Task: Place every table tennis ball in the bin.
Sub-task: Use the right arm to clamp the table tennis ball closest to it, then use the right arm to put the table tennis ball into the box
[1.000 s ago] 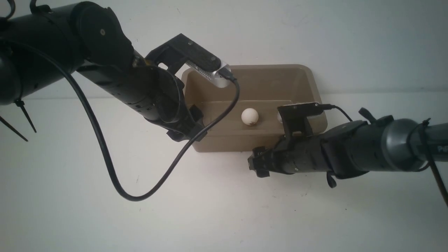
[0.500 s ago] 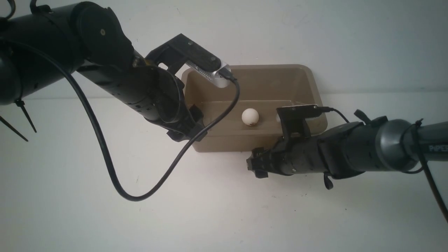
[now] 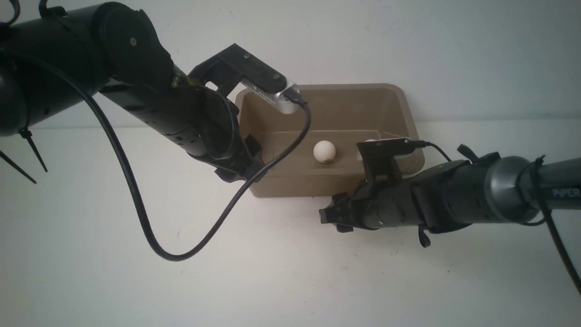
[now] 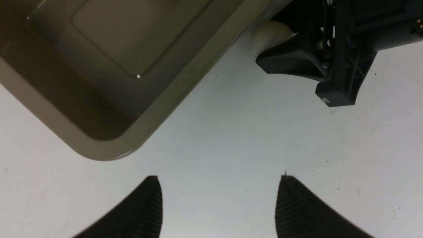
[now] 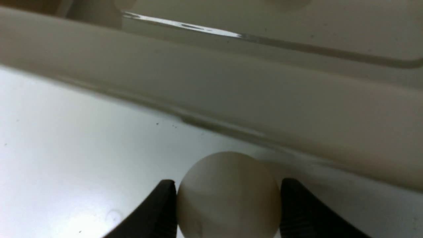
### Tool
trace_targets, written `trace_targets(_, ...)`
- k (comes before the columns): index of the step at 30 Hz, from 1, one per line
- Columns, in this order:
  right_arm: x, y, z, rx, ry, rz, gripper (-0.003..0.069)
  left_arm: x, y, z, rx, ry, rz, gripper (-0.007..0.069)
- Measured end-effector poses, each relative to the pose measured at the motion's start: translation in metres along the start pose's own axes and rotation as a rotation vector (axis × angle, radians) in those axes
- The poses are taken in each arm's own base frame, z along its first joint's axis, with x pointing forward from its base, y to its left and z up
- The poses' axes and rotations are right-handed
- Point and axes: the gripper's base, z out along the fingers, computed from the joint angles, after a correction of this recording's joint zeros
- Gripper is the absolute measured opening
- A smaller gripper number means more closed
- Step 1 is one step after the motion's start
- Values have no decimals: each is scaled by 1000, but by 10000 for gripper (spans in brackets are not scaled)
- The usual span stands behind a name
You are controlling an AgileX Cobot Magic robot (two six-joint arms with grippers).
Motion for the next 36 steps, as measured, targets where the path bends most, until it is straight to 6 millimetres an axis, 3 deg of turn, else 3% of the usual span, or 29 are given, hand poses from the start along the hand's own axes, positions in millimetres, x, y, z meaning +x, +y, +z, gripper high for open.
trace_targets(8,0,8,-7,-77,10,-28,360,0,0,0,-2,0,1,395)
trace_targets(15,14,7,-44,-67,17,-73,360,0,0,0,-3,0,3,395)
trace_targets(22,22,13,-93,-100,-33,-95,360,0,0,0,-3,0,3,395)
trace_targets(23,17,17,-111,-126,-77,-121,360,0,0,0,-2,0,2,395)
trace_targets(29,-13,29,-150,-155,-239,-192,360,0,0,0,-1,-2,0,395)
trace_targets(33,-44,27,-151,-119,-319,-210,360,0,0,0,1,-4,-2,395)
trace_targets(36,-69,16,-131,-90,-337,-205,360,0,0,0,1,-4,-2,395)
